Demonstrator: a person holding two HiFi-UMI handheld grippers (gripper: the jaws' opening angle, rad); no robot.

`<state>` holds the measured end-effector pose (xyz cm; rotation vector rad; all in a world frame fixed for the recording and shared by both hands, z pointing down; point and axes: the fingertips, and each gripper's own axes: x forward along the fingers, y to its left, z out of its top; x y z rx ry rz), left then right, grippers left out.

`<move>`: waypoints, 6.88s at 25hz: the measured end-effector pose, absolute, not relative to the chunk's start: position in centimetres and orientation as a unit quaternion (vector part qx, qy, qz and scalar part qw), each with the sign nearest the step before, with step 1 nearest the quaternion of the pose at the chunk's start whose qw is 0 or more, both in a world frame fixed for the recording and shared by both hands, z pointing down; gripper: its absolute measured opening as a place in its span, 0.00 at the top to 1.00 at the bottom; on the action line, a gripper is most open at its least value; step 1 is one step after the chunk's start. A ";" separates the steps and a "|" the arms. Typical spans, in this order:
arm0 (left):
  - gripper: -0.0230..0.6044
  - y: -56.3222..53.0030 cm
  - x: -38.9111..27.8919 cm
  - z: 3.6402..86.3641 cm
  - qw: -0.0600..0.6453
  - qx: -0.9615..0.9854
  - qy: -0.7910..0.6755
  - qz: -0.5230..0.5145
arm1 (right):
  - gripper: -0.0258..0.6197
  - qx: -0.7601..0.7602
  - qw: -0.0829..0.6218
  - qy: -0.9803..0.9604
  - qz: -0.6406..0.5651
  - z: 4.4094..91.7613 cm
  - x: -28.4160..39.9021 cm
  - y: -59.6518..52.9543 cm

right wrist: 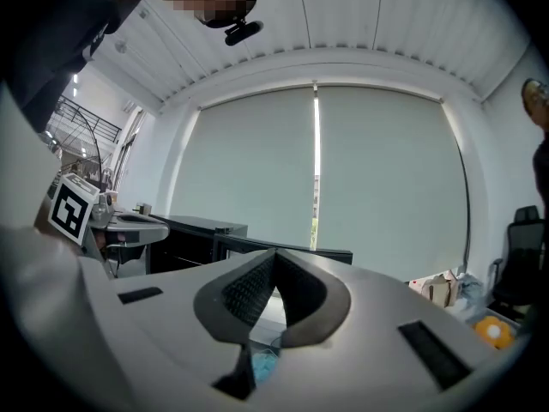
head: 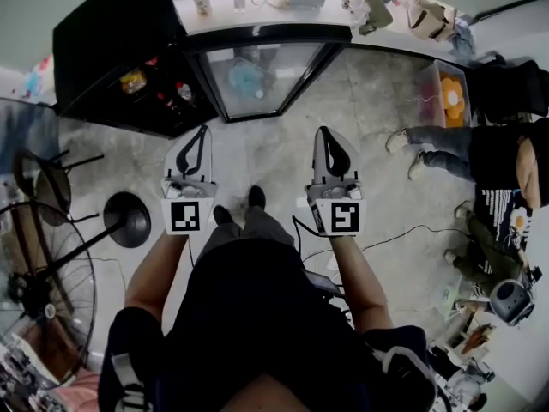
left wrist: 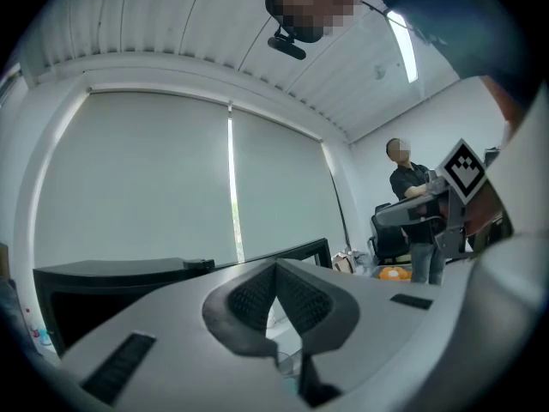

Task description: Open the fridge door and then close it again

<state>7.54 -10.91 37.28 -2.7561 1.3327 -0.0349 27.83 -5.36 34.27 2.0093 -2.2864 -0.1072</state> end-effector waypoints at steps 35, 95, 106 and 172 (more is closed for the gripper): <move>0.93 -7.7 3.0 35.6 0.046 -0.887 0.459 0.000 | 0.50 0.663 0.050 -0.747 -0.021 33.9 24.4 -1.3; 0.93 -12.1 13.3 40.5 0.030 -0.908 0.410 -0.078 | 0.43 0.461 0.095 -0.882 0.029 45.5 44.2 -27.5; 0.93 -12.7 13.5 41.4 0.026 -0.902 0.420 -0.090 | 0.53 0.401 0.092 -0.911 0.032 45.7 42.5 -29.6; 0.93 -3.7 1.9 39.9 0.041 -0.882 0.467 -0.053 | 0.62 0.555 0.110 -0.823 0.055 45.5 28.7 -4.6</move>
